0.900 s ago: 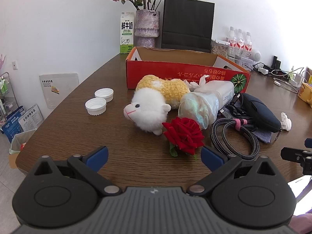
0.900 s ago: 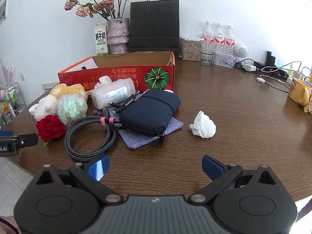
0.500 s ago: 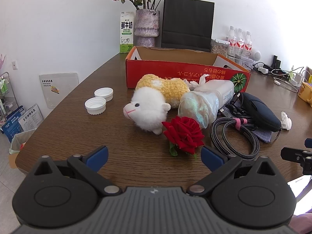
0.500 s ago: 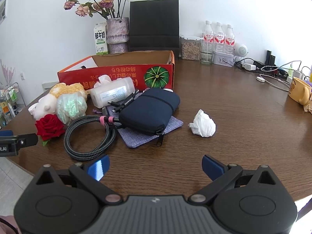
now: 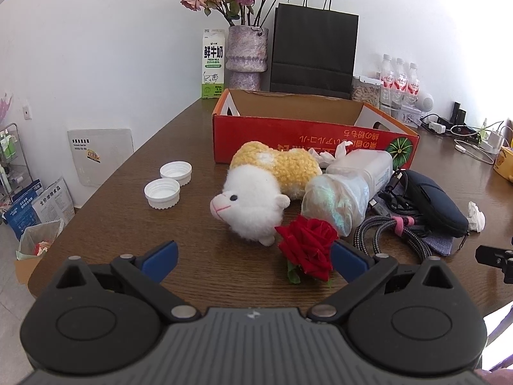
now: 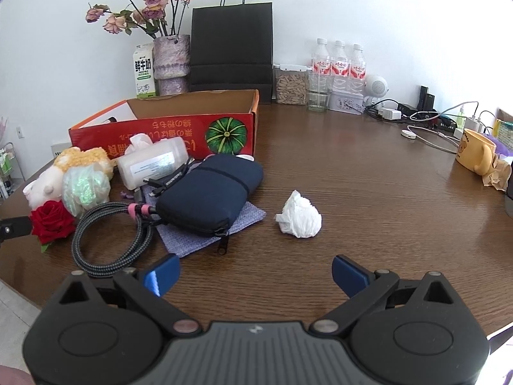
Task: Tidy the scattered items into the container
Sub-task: 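Grasp the crumpled white tissue with the right gripper while the left grasps the plush sheep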
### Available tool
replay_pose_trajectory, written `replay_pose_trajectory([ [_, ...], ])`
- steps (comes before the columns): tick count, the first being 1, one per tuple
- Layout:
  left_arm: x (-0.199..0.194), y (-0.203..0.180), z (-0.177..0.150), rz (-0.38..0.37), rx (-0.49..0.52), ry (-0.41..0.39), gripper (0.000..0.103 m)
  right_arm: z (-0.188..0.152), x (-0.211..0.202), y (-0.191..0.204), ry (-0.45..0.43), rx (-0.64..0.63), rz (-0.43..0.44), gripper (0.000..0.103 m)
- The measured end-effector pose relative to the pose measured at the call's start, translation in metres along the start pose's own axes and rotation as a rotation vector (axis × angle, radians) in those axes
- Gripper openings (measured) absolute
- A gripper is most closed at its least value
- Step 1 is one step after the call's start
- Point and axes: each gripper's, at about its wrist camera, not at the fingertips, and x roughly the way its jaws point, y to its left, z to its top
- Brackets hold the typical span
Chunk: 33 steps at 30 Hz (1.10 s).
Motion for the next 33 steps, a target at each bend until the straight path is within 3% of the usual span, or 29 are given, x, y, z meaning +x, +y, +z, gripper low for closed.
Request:
replay_pose_trajectory([
  [13,0.033,0.014,0.037,0.073,-0.034,-0.012,0.103,0.024,0.037,-0.033,0.014,-0.043,-0.055,0.095],
  [24,0.063,0.014,0.051,0.091,-0.034,0.029,0.103,0.037,0.069,-0.045,0.059,-0.035,0.01,0.074],
  [33,0.085,0.012,0.051,0.059,0.0,0.09,0.103,0.034,0.073,-0.045,0.054,-0.012,0.04,0.068],
])
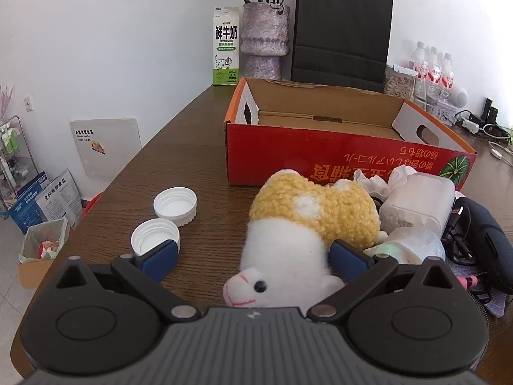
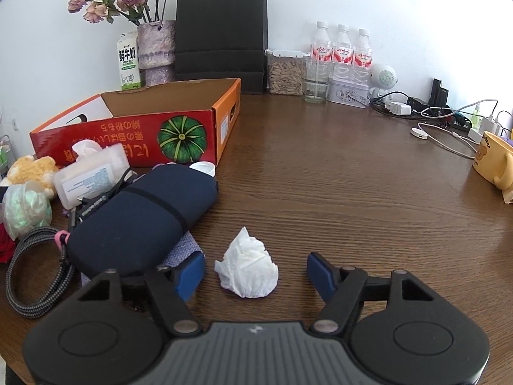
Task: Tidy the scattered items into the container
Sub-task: 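Grasp the crumpled white tissue with the right gripper while the left grasps the plush sheep, then carry the tissue and plush sheep into the cardboard box with both grippers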
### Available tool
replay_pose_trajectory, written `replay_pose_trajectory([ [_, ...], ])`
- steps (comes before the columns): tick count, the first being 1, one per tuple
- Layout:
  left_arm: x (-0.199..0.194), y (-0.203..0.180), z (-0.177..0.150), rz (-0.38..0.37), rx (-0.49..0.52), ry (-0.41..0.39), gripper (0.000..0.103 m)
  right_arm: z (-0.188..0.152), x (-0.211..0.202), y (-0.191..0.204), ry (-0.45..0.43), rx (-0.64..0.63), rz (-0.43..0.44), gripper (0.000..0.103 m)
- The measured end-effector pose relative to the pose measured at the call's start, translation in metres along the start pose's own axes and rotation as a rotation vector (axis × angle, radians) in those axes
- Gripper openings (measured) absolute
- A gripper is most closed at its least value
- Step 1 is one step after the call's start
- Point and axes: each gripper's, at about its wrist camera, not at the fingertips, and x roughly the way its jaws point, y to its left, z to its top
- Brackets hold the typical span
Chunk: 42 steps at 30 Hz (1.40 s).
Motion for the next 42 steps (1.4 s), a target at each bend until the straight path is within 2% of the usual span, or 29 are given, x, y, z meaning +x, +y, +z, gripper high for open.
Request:
replay_pose_trajectory([
  [4,0.01,-0.005,0.002,-0.021,0.027,0.018,0.102,-0.001,-0.001,-0.001,-0.009,0.01,0.002,0.059],
  [6,0.012,-0.005,0.002,-0.048,0.028,0.025,0.095,-0.002,-0.003,-0.001,-0.016,0.013,0.002,0.049],
  [7,0.014,-0.005,0.001,-0.06,0.028,0.033,0.083,-0.003,-0.004,0.0,-0.02,0.013,0.002,0.046],
  [8,0.015,-0.005,0.0,-0.074,0.028,0.043,0.065,-0.003,-0.005,0.0,-0.023,0.014,0.003,0.036],
  [9,0.016,-0.005,-0.001,-0.082,0.024,0.054,0.063,-0.004,-0.006,0.0,-0.027,0.018,0.005,0.024],
  [17,0.005,0.004,-0.006,-0.064,-0.027,0.004,0.058,-0.003,-0.014,-0.003,-0.065,0.066,0.015,0.023],
  [22,-0.005,0.01,-0.004,-0.066,-0.049,-0.039,0.052,0.003,-0.02,0.0,-0.099,0.062,0.012,0.023],
  [27,-0.011,0.012,-0.001,-0.067,-0.063,-0.075,0.05,0.012,-0.022,0.006,-0.135,0.055,0.017,0.023],
  [35,-0.025,0.014,0.009,-0.105,-0.103,-0.15,0.05,0.04,-0.021,0.03,-0.22,0.02,0.065,0.024],
  [42,-0.036,0.007,0.034,-0.137,-0.12,-0.243,0.05,0.077,-0.017,0.055,-0.311,-0.008,0.113,0.024],
])
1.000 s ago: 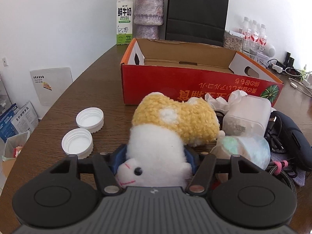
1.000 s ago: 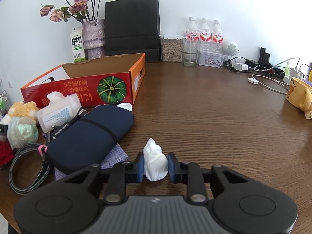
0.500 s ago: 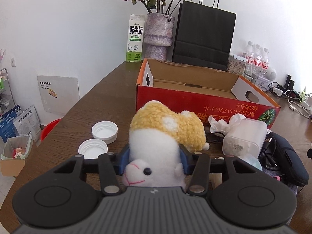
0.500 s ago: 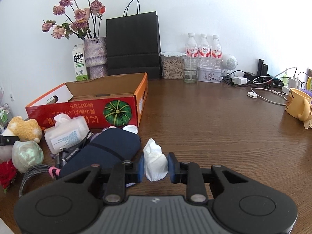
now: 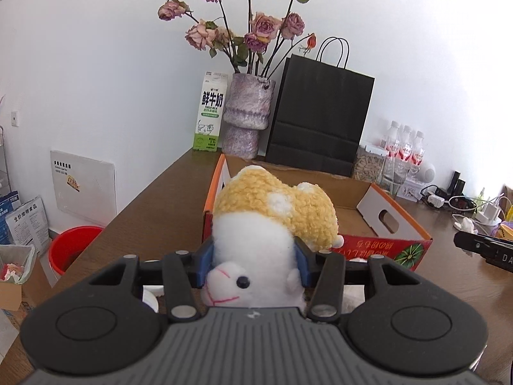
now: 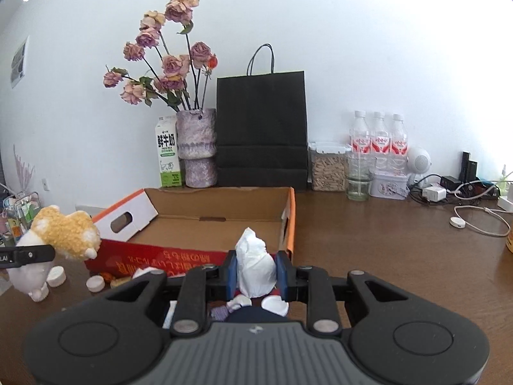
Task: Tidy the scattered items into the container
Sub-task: 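Carry the tissue and plush sheep into the cardboard box with both grippers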
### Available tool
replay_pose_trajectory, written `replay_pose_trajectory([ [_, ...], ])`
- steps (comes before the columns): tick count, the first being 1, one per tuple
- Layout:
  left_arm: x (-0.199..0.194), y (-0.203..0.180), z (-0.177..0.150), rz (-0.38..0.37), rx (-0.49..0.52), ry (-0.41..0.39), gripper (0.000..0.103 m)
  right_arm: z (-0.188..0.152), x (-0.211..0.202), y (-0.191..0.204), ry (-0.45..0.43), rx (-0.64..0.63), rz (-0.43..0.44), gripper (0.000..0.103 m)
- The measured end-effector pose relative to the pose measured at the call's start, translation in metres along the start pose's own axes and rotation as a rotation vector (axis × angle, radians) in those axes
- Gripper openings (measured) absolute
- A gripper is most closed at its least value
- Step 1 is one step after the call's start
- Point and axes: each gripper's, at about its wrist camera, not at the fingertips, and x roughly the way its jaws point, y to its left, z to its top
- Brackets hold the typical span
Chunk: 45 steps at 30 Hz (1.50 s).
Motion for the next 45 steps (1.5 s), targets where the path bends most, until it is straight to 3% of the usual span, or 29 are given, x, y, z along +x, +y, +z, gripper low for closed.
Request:
replay_pose_trajectory([
  [12,0.056,-0.029,0.057,-0.033,-0.033,-0.09,0.05,0.061,0.065,0.045,-0.086,-0.033,0.046,0.024],
  [18,0.105,-0.03,0.065,-0.033,-0.077,-0.123,0.05,0.054,0.101,0.036,-0.069,0.065,0.035,0.024],
  [21,0.123,-0.025,0.057,-0.038,-0.073,-0.041,0.05,0.043,0.115,0.034,-0.01,0.044,0.026,0.024],
  [27,0.134,-0.023,0.046,-0.028,-0.064,0.03,0.05,0.033,0.127,0.038,0.041,0.03,0.009,0.024],
  [41,0.138,-0.028,0.037,-0.003,-0.033,0.05,0.051,0.03,0.13,0.036,0.061,0.039,-0.001,0.025],
  [42,0.138,-0.029,0.037,0.003,-0.025,0.05,0.053,0.03,0.13,0.036,0.063,0.04,-0.001,0.027],
  [43,0.138,-0.031,0.036,0.011,-0.016,0.05,0.061,0.029,0.13,0.035,0.063,0.042,-0.006,0.03],
  [44,0.138,-0.032,0.035,0.019,-0.011,0.045,0.08,0.029,0.13,0.035,0.065,0.043,-0.005,0.052],
  [45,0.137,-0.032,0.035,0.024,-0.009,0.034,0.094,0.029,0.13,0.035,0.065,0.043,-0.004,0.09],
])
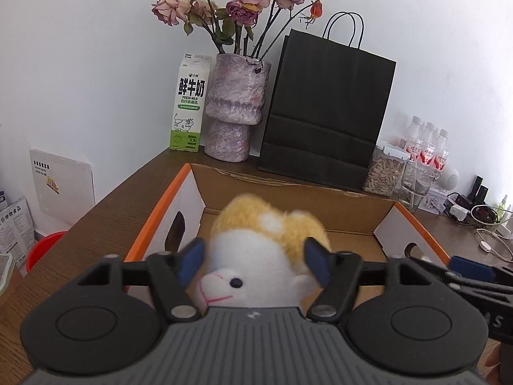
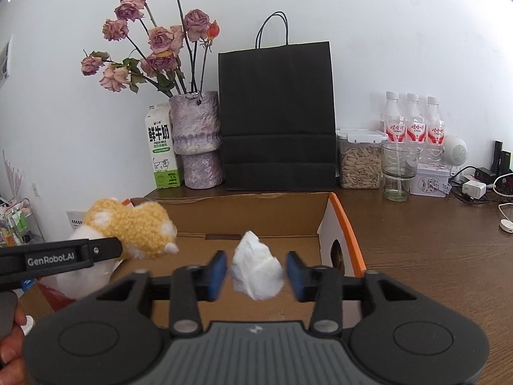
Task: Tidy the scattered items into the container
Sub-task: 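Carry the tissue and plush sheep into the cardboard box with both grippers, then open both grippers to release the sheep and tissue into the box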
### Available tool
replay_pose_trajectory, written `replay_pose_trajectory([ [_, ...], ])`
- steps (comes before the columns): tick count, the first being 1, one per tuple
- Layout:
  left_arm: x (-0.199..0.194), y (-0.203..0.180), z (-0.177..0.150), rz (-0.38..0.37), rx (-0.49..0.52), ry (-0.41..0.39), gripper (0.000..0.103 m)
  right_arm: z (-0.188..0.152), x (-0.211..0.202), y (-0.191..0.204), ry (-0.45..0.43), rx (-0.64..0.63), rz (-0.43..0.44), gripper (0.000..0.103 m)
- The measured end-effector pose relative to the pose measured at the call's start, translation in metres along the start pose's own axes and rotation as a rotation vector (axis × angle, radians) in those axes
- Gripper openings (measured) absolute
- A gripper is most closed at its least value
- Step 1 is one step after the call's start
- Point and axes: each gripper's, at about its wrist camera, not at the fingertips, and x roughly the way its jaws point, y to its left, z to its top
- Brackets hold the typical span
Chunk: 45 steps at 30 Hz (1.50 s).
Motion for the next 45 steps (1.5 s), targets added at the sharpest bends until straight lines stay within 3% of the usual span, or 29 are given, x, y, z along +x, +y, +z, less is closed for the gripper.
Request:
replay_pose_trajectory([
  [1,-0.003,0.0,0.0,0.008,-0.001,-0.022,0.103,0.0,-0.001,0.001,-0.003,-0.002,0.0,0.103],
  [5,-0.013,-0.001,0.0,0.024,-0.004,-0.087,0.103,0.0,-0.008,0.005,-0.045,-0.025,-0.014,0.102],
  [26,-0.015,-0.004,0.003,0.044,0.002,-0.095,0.103,0.001,-0.016,0.004,-0.064,-0.032,-0.028,0.103],
  [45,-0.082,-0.01,0.027,0.019,0.035,-0.209,0.103,0.021,-0.084,0.014,-0.187,-0.1,-0.008,0.103],
])
